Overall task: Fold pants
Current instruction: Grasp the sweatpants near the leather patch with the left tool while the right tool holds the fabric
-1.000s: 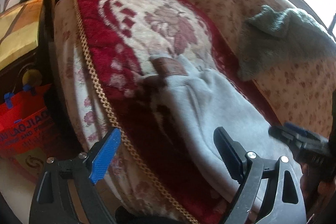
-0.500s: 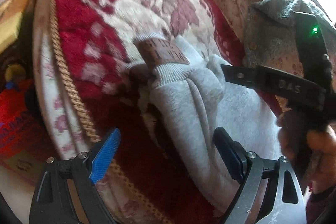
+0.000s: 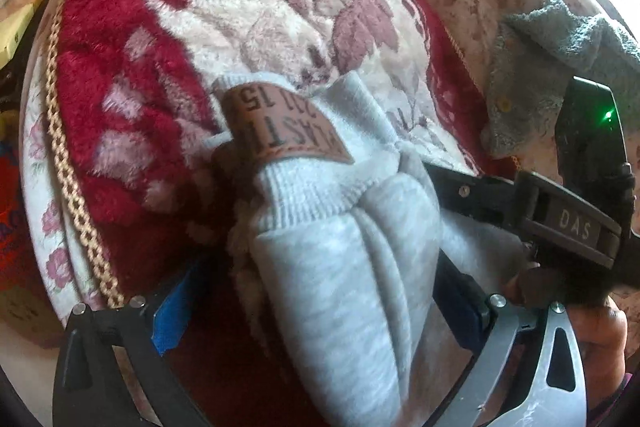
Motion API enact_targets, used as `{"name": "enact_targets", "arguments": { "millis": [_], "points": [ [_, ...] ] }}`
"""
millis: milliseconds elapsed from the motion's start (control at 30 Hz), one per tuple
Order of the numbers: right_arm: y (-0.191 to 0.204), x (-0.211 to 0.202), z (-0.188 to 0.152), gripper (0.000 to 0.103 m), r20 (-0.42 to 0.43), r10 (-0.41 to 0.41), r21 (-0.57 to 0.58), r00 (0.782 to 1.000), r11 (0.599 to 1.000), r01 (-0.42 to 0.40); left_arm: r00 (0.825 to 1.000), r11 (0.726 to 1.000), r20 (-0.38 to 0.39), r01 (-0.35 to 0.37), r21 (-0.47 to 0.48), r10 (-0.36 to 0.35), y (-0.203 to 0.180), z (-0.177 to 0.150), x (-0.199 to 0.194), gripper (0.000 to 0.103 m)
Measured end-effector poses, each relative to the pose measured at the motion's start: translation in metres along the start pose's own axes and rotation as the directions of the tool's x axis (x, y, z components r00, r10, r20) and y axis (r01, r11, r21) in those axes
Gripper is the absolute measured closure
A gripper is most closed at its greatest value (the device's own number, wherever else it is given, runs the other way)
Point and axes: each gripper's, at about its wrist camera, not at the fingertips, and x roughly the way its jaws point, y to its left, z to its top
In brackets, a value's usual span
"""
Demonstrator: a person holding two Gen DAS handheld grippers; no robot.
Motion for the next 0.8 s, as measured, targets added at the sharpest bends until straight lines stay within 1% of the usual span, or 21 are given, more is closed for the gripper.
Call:
{"name": "enact_targets", "arguments": {
  "millis": [33,67,100,133,167,200,233,267,367,433,467,533,567,600,700,733,800],
  "points": [
    [0.000,0.000,0.000,0.000,0.000,0.004,0.003,1.000,1.000,-0.004,1.000,1.000,0.006,0.007,0.004,-0.007,0.000,0.001,0.001,0.005],
    [-0.001,0.001,0.000,0.000,0.003,0.009,0.005,1.000,1.000,-0.009,1.000,1.000,0.015,0.026,0.012,-0.026,-0.002,0.002,0.001,0.021],
    [-0.001,0.001,0.000,0.000,0.007,0.012,0.009,1.000,1.000,-0.012,0.998,0.998,0.017,0.062,0.021,-0.063,-0.005,0.004,0.002,0.051],
    [-0.002,0.002,0.000,0.000,0.012,0.014,0.013,1.000,1.000,-0.014,0.991,0.990,0.003,0.135,0.032,-0.135,-0.008,0.004,0.003,0.062],
    [-0.003,0.000,-0.001,0.000,0.017,0.014,0.018,1.000,1.000,-0.015,0.989,0.988,0.005,0.150,0.046,-0.150,-0.011,0.004,0.003,0.071],
    [-0.004,-0.001,-0.001,0.000,0.022,0.015,0.028,1.000,0.999,-0.016,0.989,0.987,0.011,0.148,0.057,-0.148,-0.013,0.004,0.002,0.075],
    [-0.005,-0.002,0.000,0.000,0.028,0.019,0.040,0.999,0.999,-0.020,0.986,0.984,0.014,0.165,0.060,-0.166,-0.014,0.005,0.001,0.079],
    [-0.005,-0.007,-0.001,0.000,0.043,0.019,0.054,0.999,0.998,-0.022,0.982,0.980,0.018,0.188,0.063,-0.189,-0.013,0.006,-0.001,0.080],
    [-0.012,-0.032,-0.008,0.000,0.108,0.014,0.105,0.994,0.994,-0.025,0.978,0.975,0.017,0.209,0.072,-0.210,-0.013,0.007,-0.002,0.081],
    [-0.013,-0.050,-0.013,0.000,0.135,0.000,0.101,0.991,0.995,-0.014,0.977,0.975,0.013,0.211,0.074,-0.213,-0.013,0.008,-0.002,0.081],
    [-0.011,-0.059,-0.016,0.000,0.139,-0.014,0.078,0.990,0.997,0.003,0.977,0.974,0.015,0.211,0.082,-0.213,-0.014,0.009,-0.003,0.081],
    [-0.010,-0.066,-0.017,0.000,0.120,-0.090,0.034,0.989,0.996,0.086,0.976,0.972,0.021,0.214,0.093,-0.217,-0.016,0.009,-0.006,0.081],
    [-0.010,-0.066,-0.015,0.000,0.115,-0.107,0.017,0.988,0.994,0.106,0.975,0.971,0.023,0.218,0.098,-0.222,-0.014,0.007,-0.010,0.081],
    [-0.011,-0.066,-0.011,0.000,0.109,-0.096,0.006,0.989,0.995,0.096,0.973,0.969,0.024,0.225,0.099,-0.229,-0.012,0.006,-0.013,0.081],
    [-0.010,-0.057,0.005,0.000,0.069,0.035,-0.016,0.997,0.999,-0.034,0.974,0.970,0.005,0.226,0.086,-0.227,-0.007,0.005,-0.013,0.081],
    [-0.007,-0.051,0.010,0.000,0.047,0.062,-0.025,0.997,0.998,-0.061,0.973,0.970,-0.001,0.228,0.079,-0.229,-0.005,0.003,-0.013,0.081],
    [0.004,-0.035,0.021,0.000,0.005,0.067,-0.056,0.998,0.996,-0.066,0.972,0.970,-0.009,0.234,0.061,-0.234,-0.003,0.004,-0.010,0.081]
  ]
}}
